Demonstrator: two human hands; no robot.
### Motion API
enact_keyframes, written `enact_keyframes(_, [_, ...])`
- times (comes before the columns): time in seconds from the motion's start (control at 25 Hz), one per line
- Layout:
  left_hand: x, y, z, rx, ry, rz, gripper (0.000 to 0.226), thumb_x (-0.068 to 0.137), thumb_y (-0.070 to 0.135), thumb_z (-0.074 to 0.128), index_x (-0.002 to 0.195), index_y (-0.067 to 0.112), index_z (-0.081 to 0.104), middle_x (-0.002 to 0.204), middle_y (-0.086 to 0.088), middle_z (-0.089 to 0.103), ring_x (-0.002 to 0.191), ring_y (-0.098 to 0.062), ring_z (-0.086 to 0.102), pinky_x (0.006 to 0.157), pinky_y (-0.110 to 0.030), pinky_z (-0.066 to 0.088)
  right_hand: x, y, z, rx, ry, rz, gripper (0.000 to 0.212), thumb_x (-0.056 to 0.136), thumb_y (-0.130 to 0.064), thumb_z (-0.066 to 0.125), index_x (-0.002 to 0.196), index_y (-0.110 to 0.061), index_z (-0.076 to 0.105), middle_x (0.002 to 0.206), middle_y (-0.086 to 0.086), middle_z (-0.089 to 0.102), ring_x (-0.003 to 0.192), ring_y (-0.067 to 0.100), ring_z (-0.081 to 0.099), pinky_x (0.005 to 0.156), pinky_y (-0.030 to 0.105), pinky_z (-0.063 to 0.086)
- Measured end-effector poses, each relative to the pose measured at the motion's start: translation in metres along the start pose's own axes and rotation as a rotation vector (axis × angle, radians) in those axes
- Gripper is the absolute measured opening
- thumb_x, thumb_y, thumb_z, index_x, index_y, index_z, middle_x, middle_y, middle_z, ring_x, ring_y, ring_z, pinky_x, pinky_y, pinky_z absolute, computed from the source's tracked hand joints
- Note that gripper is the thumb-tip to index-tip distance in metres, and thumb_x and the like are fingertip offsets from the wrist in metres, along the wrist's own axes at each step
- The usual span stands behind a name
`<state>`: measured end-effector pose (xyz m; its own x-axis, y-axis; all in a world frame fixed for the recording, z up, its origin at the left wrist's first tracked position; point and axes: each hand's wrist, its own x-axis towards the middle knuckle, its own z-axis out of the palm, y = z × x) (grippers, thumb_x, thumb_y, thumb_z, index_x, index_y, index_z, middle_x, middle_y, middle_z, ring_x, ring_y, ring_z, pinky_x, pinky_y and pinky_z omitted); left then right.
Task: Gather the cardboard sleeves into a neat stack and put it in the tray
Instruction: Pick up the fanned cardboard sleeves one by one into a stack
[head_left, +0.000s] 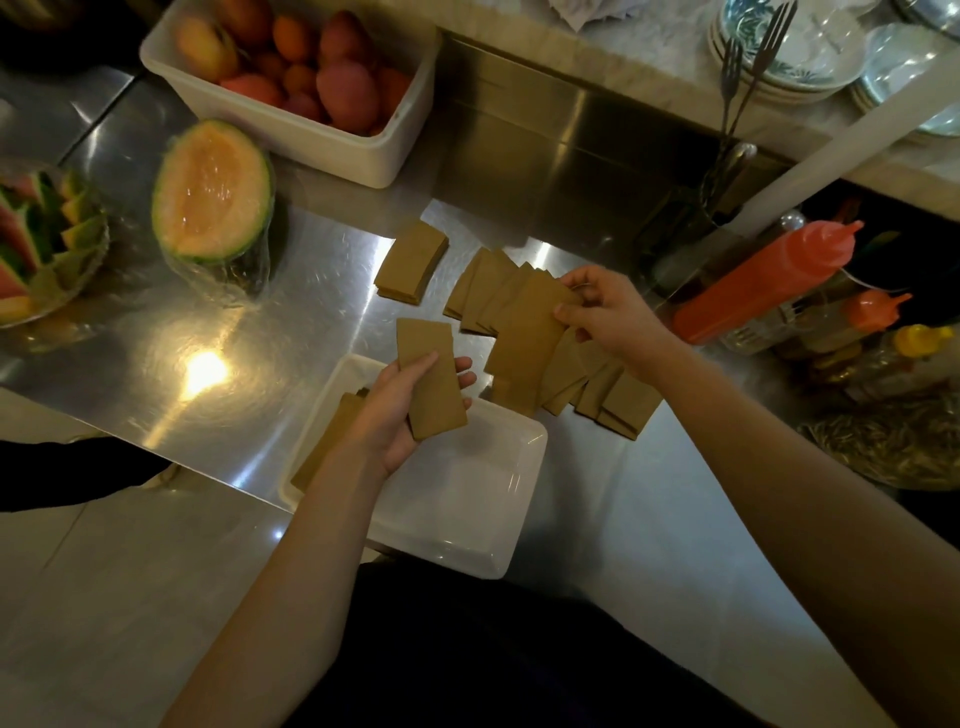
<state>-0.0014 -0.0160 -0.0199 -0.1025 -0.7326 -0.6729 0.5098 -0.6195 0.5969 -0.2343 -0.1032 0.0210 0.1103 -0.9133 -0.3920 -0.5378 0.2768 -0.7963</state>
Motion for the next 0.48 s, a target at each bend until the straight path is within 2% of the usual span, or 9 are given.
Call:
enact_keyframes(0.12, [-0.003, 0.001, -0.004, -0.016, 0.005, 0.011, 0.039, 0.099, 0.023, 0.053, 0.134, 0.008, 0.051, 0.113, -0.015, 0.072, 0.099, -0.026, 0.071, 0.081, -0.044, 0.059, 0.012, 0.011, 0.011, -0.121, 0.003, 0.05, 0.036, 0.087, -0.008, 0.065, 0.121, -0.012, 0.053, 0.106, 0.011, 0.06, 0.091, 0.022, 0.061, 0.074, 0.03, 0.054])
enact_keyframes(0.24, [-0.005, 0.001, -0.003, -0.009, 0.012, 0.01, 0.035, 0.099, 0.023, 0.053, 0.132, 0.01, 0.052, 0.113, -0.014, 0.072, 0.099, -0.026, 0.071, 0.087, -0.046, 0.057, 0.021, 0.028, 0.034, -0.369, -0.097, 0.062, 0.047, 0.085, -0.011, 0.067, 0.13, -0.012, 0.051, 0.097, 0.001, 0.06, 0.079, 0.013, 0.059, 0.062, 0.019, 0.047])
enact_keyframes(0.28, [-0.006, 0.001, -0.002, -0.008, 0.015, 0.011, 0.034, 0.099, 0.023, 0.053, 0.131, 0.011, 0.052, 0.112, -0.013, 0.073, 0.099, -0.025, 0.071, 0.088, -0.047, 0.056, 0.024, 0.034, 0.042, -0.436, -0.126, 0.084, 0.054, 0.086, -0.013, 0.067, 0.136, -0.014, 0.047, 0.103, 0.002, 0.06, 0.08, 0.013, 0.058, 0.065, 0.019, 0.047])
enact_keyframes(0.4, [-0.008, 0.001, -0.001, -0.006, 0.022, 0.006, 0.037, 0.098, 0.022, 0.055, 0.133, 0.01, 0.051, 0.11, -0.012, 0.074, 0.099, -0.025, 0.071, 0.088, -0.046, 0.057, 0.031, 0.046, 0.054, -0.618, -0.134, 0.13, 0.062, 0.084, -0.022, 0.07, 0.139, -0.013, 0.042, 0.123, 0.012, 0.057, 0.108, 0.027, 0.058, 0.087, 0.035, 0.049])
enact_keyframes(0.48, [-0.008, 0.001, -0.003, 0.001, 0.025, 0.009, 0.039, 0.097, 0.023, 0.056, 0.134, 0.011, 0.05, 0.112, -0.012, 0.073, 0.101, -0.026, 0.07, 0.089, -0.046, 0.057, 0.033, 0.053, 0.059, -0.72, -0.135, 0.118, 0.06, 0.084, -0.029, 0.071, 0.135, -0.013, 0.045, 0.124, 0.011, 0.058, 0.11, 0.028, 0.058, 0.087, 0.037, 0.049])
